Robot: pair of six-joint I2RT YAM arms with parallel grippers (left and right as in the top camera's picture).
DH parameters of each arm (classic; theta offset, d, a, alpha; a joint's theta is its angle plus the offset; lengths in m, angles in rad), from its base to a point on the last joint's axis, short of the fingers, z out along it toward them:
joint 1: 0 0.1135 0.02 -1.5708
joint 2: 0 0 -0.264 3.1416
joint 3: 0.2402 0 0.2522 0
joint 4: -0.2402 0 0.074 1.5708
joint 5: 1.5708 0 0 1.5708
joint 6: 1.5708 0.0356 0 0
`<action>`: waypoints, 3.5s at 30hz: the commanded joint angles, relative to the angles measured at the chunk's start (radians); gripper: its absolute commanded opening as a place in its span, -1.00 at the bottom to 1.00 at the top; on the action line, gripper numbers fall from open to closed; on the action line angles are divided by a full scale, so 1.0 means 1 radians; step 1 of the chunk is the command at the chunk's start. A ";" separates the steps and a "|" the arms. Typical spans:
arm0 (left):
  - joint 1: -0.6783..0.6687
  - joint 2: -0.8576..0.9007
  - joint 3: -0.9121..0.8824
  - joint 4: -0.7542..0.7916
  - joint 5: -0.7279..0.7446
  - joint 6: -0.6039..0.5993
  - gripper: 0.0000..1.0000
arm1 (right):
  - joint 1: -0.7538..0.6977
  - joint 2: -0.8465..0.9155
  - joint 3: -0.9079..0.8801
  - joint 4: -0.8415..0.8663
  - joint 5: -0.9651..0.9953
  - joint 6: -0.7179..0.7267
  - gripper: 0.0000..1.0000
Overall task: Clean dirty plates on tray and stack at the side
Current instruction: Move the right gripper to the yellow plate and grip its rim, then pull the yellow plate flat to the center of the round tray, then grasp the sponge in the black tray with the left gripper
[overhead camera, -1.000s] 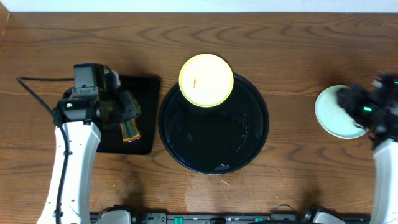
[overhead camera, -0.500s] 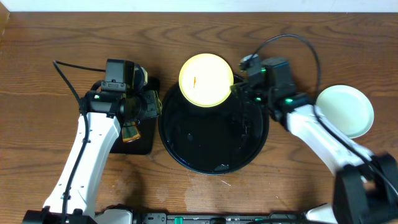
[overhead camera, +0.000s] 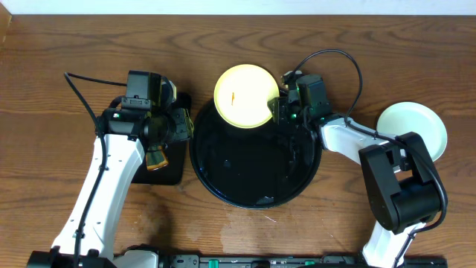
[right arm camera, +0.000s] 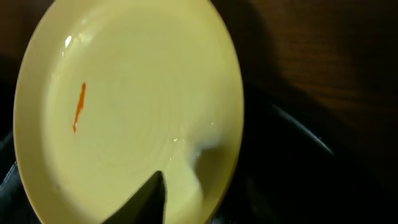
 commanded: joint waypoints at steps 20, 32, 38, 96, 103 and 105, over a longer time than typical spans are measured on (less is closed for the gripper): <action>-0.002 0.003 -0.001 -0.021 -0.006 0.017 0.09 | -0.037 -0.116 0.005 -0.469 0.100 -0.140 -0.98; -0.002 0.003 -0.001 -0.059 -0.006 0.017 0.08 | -0.029 -0.261 0.005 -0.642 -0.160 -0.366 -0.19; -0.002 0.003 -0.001 -0.059 -0.006 0.017 0.08 | -0.018 -0.227 0.005 -0.747 -0.235 -0.472 0.04; -0.002 0.003 -0.004 -0.048 -0.008 0.018 0.10 | -0.032 -0.103 0.009 -0.613 0.180 0.013 -0.98; -0.002 0.003 -0.004 -0.048 -0.014 0.018 0.10 | -0.072 -0.126 0.009 -0.739 0.139 0.223 -0.97; -0.002 0.003 -0.004 -0.048 -0.014 0.018 0.09 | -0.072 -0.126 0.009 -0.721 0.140 0.122 -0.51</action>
